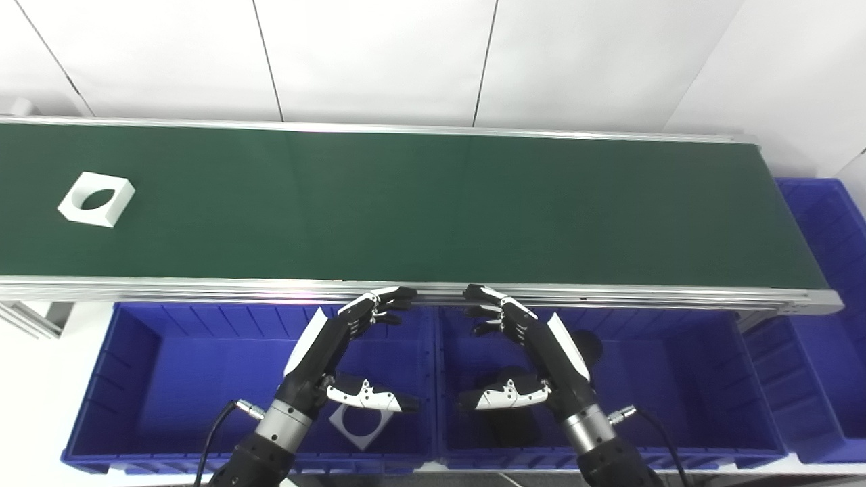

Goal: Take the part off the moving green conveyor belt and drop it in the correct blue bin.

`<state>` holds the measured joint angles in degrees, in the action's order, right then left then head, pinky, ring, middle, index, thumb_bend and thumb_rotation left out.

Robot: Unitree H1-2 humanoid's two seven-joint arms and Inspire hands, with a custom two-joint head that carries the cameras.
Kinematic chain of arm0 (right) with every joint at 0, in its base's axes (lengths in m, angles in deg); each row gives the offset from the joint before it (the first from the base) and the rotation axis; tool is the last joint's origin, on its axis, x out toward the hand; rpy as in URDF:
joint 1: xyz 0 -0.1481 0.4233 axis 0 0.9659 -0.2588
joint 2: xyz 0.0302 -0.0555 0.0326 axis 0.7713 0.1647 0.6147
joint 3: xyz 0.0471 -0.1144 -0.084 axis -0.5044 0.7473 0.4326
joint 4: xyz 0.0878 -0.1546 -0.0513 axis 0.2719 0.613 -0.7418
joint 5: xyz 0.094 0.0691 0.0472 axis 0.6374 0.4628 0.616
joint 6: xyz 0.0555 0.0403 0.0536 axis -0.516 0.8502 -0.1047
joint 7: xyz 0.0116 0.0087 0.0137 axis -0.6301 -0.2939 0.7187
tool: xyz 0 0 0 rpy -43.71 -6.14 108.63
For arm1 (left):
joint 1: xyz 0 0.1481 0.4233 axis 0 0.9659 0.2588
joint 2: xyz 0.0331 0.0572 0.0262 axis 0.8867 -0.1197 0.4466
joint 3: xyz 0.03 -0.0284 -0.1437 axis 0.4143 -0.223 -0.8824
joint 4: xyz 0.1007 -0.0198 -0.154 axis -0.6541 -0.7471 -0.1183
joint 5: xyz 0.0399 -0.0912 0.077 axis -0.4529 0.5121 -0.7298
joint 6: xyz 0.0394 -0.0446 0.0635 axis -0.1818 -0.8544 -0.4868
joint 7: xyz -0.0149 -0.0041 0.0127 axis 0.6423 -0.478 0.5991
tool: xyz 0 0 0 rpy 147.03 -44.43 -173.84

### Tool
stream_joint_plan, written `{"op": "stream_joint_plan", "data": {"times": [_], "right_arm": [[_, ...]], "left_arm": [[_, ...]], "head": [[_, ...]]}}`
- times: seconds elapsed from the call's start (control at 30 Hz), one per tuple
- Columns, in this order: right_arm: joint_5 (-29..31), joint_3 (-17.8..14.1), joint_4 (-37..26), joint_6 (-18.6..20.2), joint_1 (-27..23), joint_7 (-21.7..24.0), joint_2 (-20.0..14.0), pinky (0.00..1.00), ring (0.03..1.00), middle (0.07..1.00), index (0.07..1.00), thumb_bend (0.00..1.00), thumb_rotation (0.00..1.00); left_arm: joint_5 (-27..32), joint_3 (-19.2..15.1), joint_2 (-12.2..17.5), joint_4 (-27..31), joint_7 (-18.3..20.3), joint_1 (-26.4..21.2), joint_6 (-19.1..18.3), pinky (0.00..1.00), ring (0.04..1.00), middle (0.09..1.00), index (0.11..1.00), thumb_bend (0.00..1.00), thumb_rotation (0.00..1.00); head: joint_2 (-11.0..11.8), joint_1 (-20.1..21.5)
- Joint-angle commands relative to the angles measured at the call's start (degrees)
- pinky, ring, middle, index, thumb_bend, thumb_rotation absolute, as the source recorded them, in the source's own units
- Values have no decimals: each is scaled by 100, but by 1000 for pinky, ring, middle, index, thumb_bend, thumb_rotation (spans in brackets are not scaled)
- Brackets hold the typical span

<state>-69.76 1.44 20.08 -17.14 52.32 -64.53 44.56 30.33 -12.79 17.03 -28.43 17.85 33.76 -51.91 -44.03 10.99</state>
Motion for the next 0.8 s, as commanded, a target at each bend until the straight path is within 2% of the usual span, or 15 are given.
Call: {"op": "stream_joint_plan", "data": {"times": [0.0, 0.77], "right_arm": [[51, -19, -108, -293, -73, -32, 2, 661, 776, 885, 809, 985, 235], [21, -21, -50, -364, -93, -52, 6, 656, 774, 886, 809, 982, 235]], "left_arm": [[15, -5, -26, 117, -20, -99, 216, 724, 790, 829, 779, 989, 187], [-20, -17, -27, 120, -29, -91, 219, 726, 788, 828, 781, 989, 196]], "head": [[-4, -10], [21, 6]]}}
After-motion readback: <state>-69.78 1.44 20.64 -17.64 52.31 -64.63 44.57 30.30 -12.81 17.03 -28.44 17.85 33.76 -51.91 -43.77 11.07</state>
